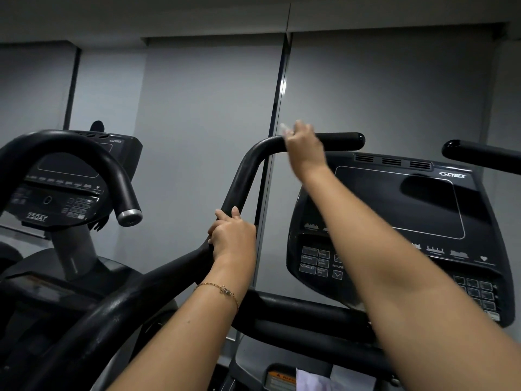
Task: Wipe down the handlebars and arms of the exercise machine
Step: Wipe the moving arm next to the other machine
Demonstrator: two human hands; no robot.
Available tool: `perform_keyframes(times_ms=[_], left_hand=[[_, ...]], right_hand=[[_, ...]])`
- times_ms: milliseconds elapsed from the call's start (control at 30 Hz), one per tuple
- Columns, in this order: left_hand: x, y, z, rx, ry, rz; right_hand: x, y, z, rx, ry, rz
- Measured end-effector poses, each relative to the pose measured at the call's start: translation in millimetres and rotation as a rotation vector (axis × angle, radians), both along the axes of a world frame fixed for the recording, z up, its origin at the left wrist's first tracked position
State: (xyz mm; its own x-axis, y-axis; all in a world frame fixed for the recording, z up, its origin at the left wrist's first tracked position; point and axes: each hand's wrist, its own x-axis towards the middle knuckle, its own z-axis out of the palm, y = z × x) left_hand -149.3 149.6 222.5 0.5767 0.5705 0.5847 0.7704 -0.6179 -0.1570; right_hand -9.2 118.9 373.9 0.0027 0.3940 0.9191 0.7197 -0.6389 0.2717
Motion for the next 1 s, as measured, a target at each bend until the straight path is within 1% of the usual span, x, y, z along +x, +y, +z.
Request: perform_keyframes(times_ms=[67, 133, 233, 267, 300, 333, 400, 433, 467, 567, 600, 667, 733, 767, 800, 833, 900, 933, 967, 1000], left_hand=[[-2, -1, 0, 0.012, 0.004, 0.002], [-3, -1, 1, 0.016, 0.01, -0.004], [-3, -1, 0, 0.023, 0.02, -0.004], [-3, -1, -1, 0.022, 0.019, -0.002], [-2, -1, -1, 0.019, 0.016, 0.002], [-2, 0, -1, 0.017, 0.013, 0.006], [0, 1, -1, 0.007, 0.014, 0.008], [-1, 1, -1, -0.001, 0.013, 0.005], [-2, 1, 0, -0.009, 0.01, 0.005], [-4, -1, 1, 0.003, 0.029, 0.005], [-4, -1, 1, 0.013, 0.036, 0.001], [-3, -1, 0, 0.027, 0.041, 0.001], [-3, 0, 0, 0.031, 0.044, 0.004], [-3, 0, 0, 0.024, 0.044, 0.005], [-3, 0, 0, 0.015, 0.042, 0.006], [-4, -1, 0, 0.007, 0.037, 0.006], [-5, -2, 1, -0.002, 0.023, 0.0], [-5, -2, 1, -0.003, 0.025, -0.006], [-5, -1, 1, -0.008, 0.03, -0.011], [-4, -1, 1, -0.013, 0.029, -0.011]], right_hand=[[14, -25, 11, 0.075, -0.015, -0.065], [27, -52, 17, 0.162, 0.088, -0.098], [33, -78, 23, 0.448, 0.3, -0.015], [26, -77, 23, 0.482, 0.334, 0.001], [18, -70, 23, 0.49, 0.324, 0.058], [9, -56, 19, 0.39, 0.232, 0.107], [-15, -17, 4, 0.072, -0.032, 0.099], [-24, 0, -4, -0.034, -0.062, 0.112], [-31, 14, -11, -0.085, -0.043, 0.147], [-24, 27, -19, -0.1, -0.035, 0.211], [-14, 23, -17, -0.093, -0.044, 0.199], [2, 8, -9, -0.035, -0.074, 0.152], [12, -15, 2, 0.021, -0.109, 0.031], [15, -27, 7, 0.064, -0.069, -0.02], [17, -41, 11, 0.14, 0.016, -0.018], [27, -52, 13, 0.307, 0.166, 0.088], [41, -69, 10, 0.865, 0.522, 0.465], [47, -74, 7, 1.108, 0.651, 0.684], [53, -74, 4, 1.266, 0.709, 0.895], [50, -68, -1, 1.391, 0.802, 1.023]])
